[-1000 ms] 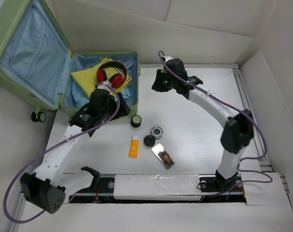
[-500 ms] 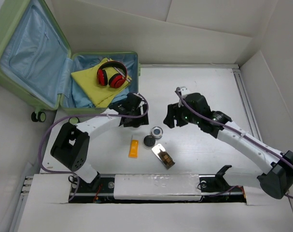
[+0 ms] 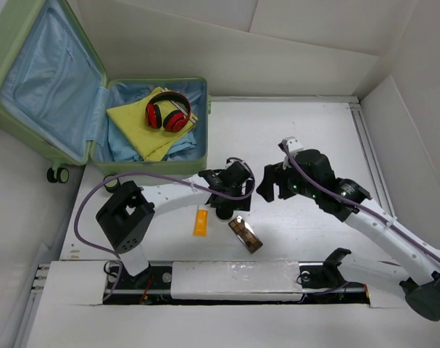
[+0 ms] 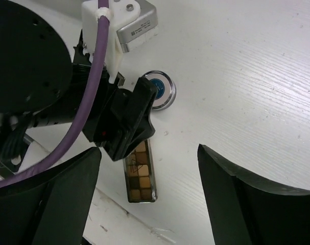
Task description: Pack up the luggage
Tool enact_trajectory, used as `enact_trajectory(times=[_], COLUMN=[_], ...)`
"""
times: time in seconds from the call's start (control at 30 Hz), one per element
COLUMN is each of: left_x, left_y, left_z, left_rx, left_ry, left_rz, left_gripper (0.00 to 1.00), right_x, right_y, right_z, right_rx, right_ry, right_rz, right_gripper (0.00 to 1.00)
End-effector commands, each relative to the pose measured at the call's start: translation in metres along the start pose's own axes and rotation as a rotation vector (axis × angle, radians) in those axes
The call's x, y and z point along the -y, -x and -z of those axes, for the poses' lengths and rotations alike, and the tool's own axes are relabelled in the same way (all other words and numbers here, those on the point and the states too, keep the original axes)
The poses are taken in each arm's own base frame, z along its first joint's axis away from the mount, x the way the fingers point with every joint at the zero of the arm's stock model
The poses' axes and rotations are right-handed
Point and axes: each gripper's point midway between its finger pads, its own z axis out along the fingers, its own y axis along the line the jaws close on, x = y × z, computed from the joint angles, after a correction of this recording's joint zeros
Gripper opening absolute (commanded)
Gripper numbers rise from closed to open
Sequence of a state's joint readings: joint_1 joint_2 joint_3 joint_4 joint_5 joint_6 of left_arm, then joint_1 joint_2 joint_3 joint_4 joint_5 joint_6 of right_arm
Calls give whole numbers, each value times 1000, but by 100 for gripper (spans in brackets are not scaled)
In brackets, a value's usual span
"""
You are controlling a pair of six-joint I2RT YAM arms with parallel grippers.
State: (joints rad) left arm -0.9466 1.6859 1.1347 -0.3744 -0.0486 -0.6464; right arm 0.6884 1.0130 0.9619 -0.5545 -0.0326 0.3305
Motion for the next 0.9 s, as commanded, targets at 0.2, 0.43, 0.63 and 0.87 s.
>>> enact_trajectory(times=[0.2, 0.43, 0.63, 0.87], left_x=[-32, -49, -52, -53], left_y=[-1, -13, -13, -26], left_z=[15, 15, 14, -15], left_rx=[64, 55, 81, 26], left_ry=[118, 167, 166, 174], left_rz=[114, 128, 141, 123], left_gripper=[77, 80, 80, 76], right_x=[13, 6, 5, 5], right_y=[-18, -21, -23, -22], right_z=[18, 9, 5, 3], right_rx=[-13, -34, -46, -45], right_ry=[-17, 24, 31, 32], right_rz=[4, 3, 3, 3], right_gripper=[85, 87, 87, 87])
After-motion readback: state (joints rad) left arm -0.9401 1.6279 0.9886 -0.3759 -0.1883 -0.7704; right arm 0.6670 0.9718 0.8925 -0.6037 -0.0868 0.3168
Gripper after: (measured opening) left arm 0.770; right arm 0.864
